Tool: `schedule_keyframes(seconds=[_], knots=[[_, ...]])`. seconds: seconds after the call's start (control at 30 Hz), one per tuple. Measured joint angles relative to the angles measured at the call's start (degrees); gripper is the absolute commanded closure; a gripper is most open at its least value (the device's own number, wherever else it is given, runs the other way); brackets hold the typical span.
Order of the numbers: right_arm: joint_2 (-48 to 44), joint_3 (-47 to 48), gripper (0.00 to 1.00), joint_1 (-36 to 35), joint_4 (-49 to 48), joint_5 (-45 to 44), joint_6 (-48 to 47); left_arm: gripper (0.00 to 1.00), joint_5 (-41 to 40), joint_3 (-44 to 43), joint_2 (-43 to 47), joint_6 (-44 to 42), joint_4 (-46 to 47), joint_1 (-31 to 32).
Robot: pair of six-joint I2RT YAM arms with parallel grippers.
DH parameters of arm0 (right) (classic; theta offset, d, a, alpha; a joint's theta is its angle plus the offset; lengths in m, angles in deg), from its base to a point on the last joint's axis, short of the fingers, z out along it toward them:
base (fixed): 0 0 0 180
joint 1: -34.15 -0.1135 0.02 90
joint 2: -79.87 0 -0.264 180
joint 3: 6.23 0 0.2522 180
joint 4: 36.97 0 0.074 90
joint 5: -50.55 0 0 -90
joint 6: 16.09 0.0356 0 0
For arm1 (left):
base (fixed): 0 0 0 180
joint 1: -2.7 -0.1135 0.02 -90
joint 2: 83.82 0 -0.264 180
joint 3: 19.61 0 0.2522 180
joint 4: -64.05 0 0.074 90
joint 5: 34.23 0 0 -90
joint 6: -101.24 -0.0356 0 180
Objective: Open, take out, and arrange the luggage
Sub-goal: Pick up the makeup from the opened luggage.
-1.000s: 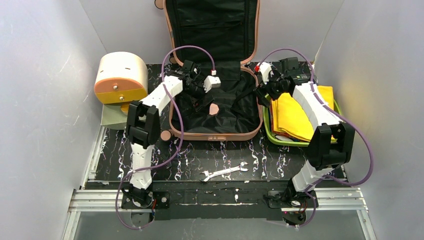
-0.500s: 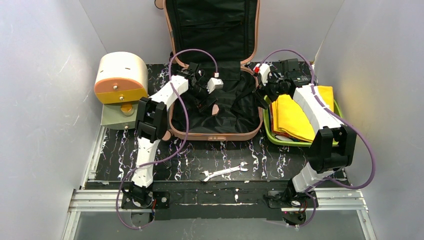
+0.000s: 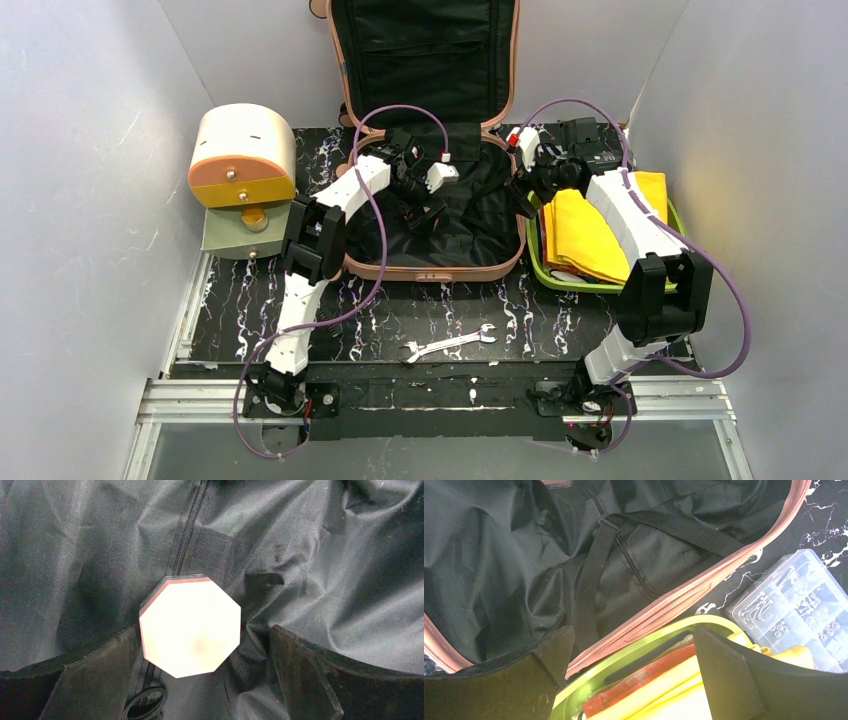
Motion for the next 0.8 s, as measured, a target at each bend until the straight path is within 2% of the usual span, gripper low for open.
schedule_keyframes(seconds=[0.23, 0.33, 0.4, 0.5, 0.53, 0.8], knots=[[0.02, -0.66, 0.02, 0.0, 0.17, 0.79, -0.2, 0.06, -1.2, 0.24, 0.0, -0.13, 1.4, 0.59], [0.02, -0.66, 0.02, 0.0, 0.17, 1.14, -0.35, 0.13, -1.14, 0.92, 0.07, -0.44, 2.12, 0.74], [0.02, -0.66, 0.02, 0.0, 0.2, 1.33, -0.42, 0.24, -1.11, 1.4, 0.33, -0.7, 2.47, 0.76], [0.02, -0.66, 0.02, 0.0, 0.22, 1.68, -0.61, 0.56, -1.29, 1.68, 0.61, -1.29, 2.89, 1.09], [0.02, -0.66, 0.02, 0.0, 0.24, 1.79, -0.66, 0.6, -1.75, 1.7, 0.68, -1.38, 3.54, 1.18], [0.02, -0.66, 0.02, 0.0, 0.35, 2.45, -0.74, 0.61, -3.41, 2.19, 1.18, -1.57, 3.91, 1.6]])
